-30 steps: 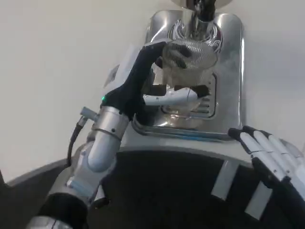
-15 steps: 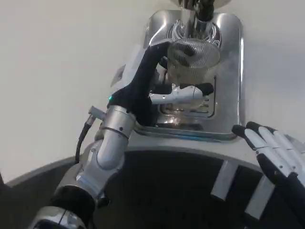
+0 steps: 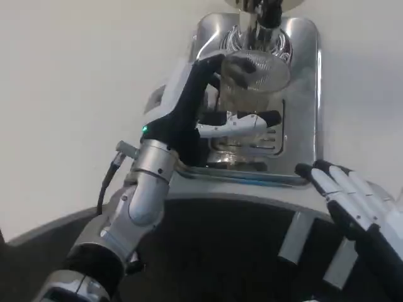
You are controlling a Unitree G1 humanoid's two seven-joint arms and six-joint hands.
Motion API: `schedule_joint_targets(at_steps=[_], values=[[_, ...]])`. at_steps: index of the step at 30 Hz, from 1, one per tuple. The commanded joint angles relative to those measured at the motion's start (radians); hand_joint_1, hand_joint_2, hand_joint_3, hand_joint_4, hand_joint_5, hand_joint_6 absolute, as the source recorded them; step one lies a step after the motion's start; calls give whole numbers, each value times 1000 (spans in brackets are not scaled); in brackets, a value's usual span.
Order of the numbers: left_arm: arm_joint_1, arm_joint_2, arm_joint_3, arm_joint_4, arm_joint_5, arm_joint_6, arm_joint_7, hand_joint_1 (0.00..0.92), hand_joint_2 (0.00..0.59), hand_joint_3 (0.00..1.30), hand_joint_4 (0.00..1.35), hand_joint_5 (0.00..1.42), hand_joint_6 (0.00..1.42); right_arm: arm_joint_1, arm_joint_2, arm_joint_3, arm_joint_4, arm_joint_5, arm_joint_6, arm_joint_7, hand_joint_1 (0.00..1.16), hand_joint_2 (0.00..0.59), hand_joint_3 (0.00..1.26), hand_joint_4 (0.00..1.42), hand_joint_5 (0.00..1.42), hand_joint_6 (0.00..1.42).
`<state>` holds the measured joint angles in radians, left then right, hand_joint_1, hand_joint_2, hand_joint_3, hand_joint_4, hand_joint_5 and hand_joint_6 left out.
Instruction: Grasp the cup under the faucet to collect the drink, then remove the cup.
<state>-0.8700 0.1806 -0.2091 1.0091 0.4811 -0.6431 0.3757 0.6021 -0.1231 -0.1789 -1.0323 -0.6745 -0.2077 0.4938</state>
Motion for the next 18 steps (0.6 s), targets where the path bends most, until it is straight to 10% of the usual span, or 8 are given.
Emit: schedule_joint_targets(at_steps=[1,11,18], values=[[12,10,-9,-17,-8,-22,-14,526,119,229,442,772,974,0,5,27,-15,-18,18,6,674,303,55,0,0,30],[23,17,-13,-29,-19,-27,-44,426,87,32,40,373,377,-21,-10,55,-15,-27,65,9,705,321,55,0,1,84],[55,33,-15,-64,-36,-26,-85,375,69,0,0,274,240,-35,-24,50,-15,-15,91,12,761,350,55,0,4,80]])
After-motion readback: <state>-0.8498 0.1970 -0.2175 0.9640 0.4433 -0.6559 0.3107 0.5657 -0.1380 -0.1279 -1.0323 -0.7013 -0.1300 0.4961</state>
